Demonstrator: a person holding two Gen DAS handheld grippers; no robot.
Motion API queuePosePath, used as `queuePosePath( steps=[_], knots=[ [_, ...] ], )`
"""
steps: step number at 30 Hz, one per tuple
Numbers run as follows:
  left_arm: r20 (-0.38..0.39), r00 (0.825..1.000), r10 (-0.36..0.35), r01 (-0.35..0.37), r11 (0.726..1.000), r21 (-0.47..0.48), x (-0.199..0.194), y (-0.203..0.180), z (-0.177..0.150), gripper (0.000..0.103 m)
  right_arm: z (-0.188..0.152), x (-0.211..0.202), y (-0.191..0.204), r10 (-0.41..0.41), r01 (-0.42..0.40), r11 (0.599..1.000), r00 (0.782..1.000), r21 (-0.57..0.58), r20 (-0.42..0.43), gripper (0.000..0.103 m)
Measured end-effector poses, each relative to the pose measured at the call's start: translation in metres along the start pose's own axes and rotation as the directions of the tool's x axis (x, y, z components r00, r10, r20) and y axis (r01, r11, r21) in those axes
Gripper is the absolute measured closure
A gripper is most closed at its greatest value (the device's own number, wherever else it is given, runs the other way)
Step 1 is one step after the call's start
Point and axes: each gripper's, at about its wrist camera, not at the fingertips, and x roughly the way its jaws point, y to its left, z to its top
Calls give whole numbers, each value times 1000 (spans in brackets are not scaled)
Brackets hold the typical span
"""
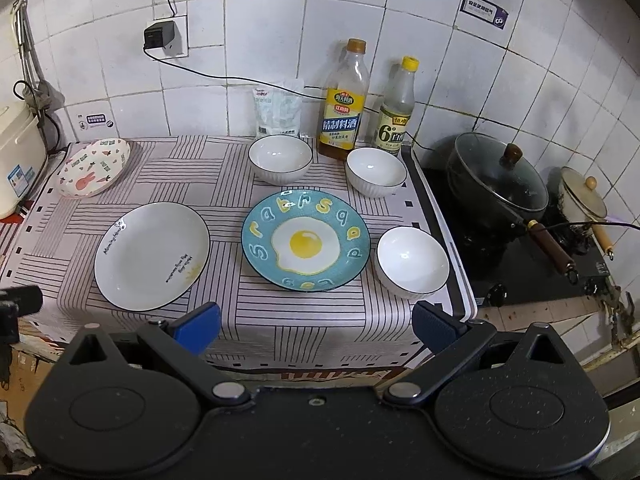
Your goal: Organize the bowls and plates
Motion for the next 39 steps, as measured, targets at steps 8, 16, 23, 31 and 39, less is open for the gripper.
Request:
queuePosePath(
  steps=[8,16,23,31,39],
  knots=[
    [-5,1000,0,0,1000,7,1,-3,0,2,4,3,-5,-11,11,1000,1000,4,0,1],
    [-20,1000,-7,7,1000,4,3,-3,5,2,0,7,-13,-34,34,999,999,12,-13,1],
    [-24,1000,-6,6,1000,1,5,-2,6,2,-1,5,-13,-32,32,999,999,10,-6,1],
    [-27,1000,-6,5,1000,-22,9,1,5,2,0,2,-10,-23,23,1000,1000,-7,8,1],
    [-21,1000,-12,11,1000,-27,9,-2,6,2,-3,5,-11,-38,38,999,999,12,0,1]
  ],
)
